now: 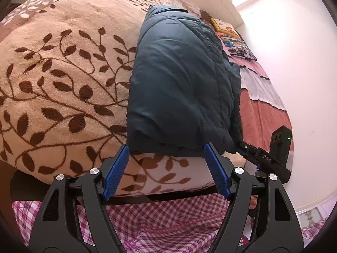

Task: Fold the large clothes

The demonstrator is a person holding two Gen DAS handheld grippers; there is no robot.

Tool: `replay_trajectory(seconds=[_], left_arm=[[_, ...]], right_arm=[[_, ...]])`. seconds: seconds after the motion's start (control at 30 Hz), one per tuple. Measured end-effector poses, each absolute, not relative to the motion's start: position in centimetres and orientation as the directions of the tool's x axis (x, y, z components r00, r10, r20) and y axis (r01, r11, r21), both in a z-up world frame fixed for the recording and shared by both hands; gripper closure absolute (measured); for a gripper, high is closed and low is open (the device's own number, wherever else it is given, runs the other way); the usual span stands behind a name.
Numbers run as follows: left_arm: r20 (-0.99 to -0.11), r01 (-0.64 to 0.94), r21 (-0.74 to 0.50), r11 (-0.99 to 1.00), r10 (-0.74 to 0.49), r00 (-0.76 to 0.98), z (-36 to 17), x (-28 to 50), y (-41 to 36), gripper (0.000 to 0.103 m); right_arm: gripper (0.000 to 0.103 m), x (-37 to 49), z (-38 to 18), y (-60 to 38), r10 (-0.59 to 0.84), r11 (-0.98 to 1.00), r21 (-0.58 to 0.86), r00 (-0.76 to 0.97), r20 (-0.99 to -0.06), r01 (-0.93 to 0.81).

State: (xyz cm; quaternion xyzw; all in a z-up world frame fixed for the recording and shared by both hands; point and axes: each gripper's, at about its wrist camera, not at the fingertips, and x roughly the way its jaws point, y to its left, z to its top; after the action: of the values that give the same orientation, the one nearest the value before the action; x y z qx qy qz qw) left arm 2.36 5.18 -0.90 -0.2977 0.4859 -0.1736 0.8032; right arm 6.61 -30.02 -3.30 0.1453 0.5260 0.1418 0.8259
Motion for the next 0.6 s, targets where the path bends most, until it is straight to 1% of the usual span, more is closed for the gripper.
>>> replay_trajectory(seconds=[0.6], left_arm=[[-0.717, -0.013, -0.589, 0.808, -0.516, 0.468, -0.5, 1.6, 5.0, 0.03]], right_arm=[[0.031, 5.0, -2.6, -30.2, 0.382, 0.92, 0.384, 0.417, -0.825, -0.083]])
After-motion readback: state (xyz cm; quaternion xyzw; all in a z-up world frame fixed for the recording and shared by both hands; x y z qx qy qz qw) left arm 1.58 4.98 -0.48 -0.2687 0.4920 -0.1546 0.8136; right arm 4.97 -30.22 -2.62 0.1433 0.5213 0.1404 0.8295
